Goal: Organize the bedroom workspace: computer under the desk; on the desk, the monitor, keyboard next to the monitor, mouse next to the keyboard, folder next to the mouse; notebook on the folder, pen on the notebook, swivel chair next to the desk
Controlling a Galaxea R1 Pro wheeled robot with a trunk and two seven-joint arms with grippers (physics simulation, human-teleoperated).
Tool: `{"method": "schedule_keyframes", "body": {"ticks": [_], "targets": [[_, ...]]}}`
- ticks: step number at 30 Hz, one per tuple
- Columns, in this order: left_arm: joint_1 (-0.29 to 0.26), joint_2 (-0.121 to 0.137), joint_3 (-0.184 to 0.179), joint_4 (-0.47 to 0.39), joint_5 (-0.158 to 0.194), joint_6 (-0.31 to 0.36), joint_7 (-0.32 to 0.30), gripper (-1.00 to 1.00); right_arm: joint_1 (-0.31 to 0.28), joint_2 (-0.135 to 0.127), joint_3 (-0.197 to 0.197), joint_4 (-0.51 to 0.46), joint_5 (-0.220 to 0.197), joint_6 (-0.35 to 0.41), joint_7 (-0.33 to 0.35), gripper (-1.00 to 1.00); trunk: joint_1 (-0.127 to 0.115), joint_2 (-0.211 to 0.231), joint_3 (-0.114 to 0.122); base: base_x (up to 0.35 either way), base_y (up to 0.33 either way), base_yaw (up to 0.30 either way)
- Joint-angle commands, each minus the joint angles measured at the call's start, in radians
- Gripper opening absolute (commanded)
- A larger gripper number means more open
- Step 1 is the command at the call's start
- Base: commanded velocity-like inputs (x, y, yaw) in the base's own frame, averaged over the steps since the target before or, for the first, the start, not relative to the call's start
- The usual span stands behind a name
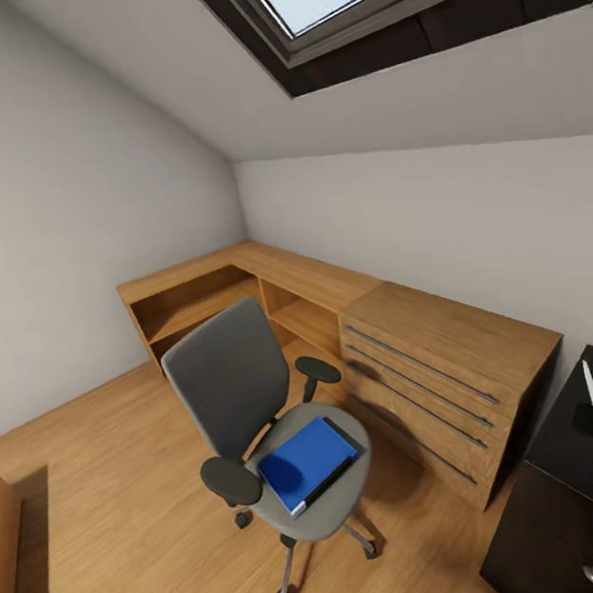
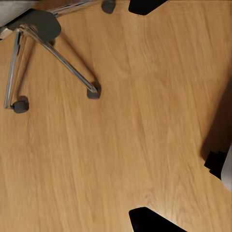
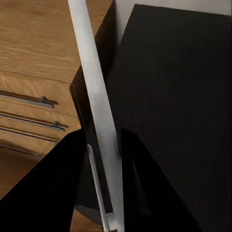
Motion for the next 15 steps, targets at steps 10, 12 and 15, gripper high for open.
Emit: {"method": "schedule_keyframes", "body": {"ticks": [10, 12, 15], "targets": [[0.0, 0.004, -0.061, -0.001, 0.007, 0.002, 0.014, 1.0, -0.161, -0.028, 0.015, 0.35, 0.048, 0.021, -0.007, -1.0, 0.0, -0.001, -0.001, 0.0, -0.082, 0.0], [0.0, 0.004, -0.061, -0.001, 0.008, 0.002, 0.014, 1.0, -0.174, -0.029, 0.017, 0.376, 0.048, 0.02, -0.007, -1.0, 0.0, -0.001, -0.001, 0.0, 0.0, 0.0], [0.0, 0.003, -0.061, -0.001, 0.008, 0.002, 0.015, 1.0, -0.213, -0.031, 0.021, 0.46, 0.077, 0.018, -0.007, -1.0, 0.0, -0.001, -0.001, 0.0, 0.0, 0.0]]}}
